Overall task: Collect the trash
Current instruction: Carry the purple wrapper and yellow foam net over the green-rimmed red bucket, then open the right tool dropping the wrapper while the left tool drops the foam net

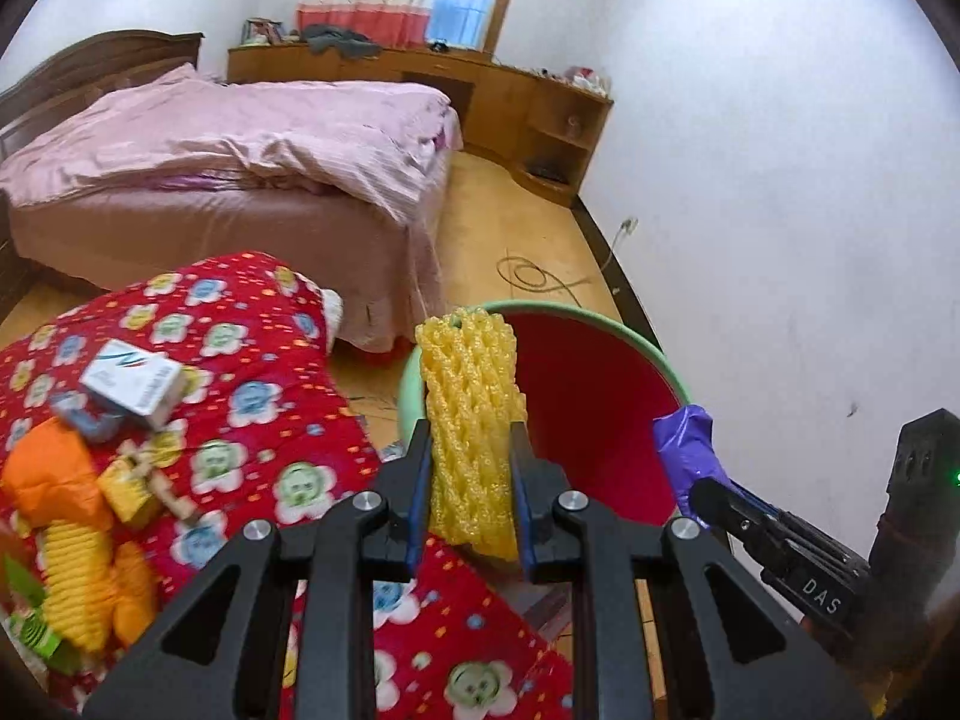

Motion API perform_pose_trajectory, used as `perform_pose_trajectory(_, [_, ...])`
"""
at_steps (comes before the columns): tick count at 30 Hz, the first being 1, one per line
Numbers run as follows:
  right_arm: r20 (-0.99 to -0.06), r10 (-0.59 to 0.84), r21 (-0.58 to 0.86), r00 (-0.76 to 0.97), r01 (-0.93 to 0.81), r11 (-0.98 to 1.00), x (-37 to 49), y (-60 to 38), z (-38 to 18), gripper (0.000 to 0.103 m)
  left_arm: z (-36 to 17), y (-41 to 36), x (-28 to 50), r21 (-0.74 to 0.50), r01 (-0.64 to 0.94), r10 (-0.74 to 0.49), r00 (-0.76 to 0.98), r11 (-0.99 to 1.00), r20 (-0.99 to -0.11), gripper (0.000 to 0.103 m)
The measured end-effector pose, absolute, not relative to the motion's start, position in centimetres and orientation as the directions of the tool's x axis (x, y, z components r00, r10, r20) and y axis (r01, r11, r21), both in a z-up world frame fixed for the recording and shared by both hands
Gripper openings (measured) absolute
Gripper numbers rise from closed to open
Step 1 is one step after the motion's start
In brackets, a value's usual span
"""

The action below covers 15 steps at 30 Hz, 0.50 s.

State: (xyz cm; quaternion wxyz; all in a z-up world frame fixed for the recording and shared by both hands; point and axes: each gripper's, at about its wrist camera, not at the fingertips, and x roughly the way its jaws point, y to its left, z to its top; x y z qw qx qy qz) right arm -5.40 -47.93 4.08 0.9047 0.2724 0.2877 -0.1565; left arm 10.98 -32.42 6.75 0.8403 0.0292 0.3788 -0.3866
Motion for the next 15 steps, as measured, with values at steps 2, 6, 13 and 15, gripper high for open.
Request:
perform_pose_trajectory(2, [-0.617,-0.13,0.401,0.776,0.452,0.797,-5.1,-48.3,3.6,0.023,6.0,-33.4,11.3,-0.24,0.678,-0.625,0.403,0.694,-0.669,0.023])
perform_pose_trajectory(6, [-0.642,-0.128,0.401,0.756,0.473,0.785,-4.4,-49.2,2.4,0.023,4.8,-35.1,11.9,-0.249,0.688,-0.625,0.372,0.682,-0.686,0.023])
perform_pose_trajectory(13, [-0.658,-0.129,0.411,0.742,0.498,0.763,-3.9,-50.2,1.6,0.026,4.1,-36.2,12.1,-0.258,0.705,-0.637,0.345,0.661,-0.689,0.038])
perform_pose_trajectory(15, [-0.655,-0.13,0.417,0.744,0.5,0.759,-4.0,-50.5,1.5,0.027,4.2,-36.3,11.9,-0.255,0.708,-0.639,0.348,0.659,-0.686,0.043])
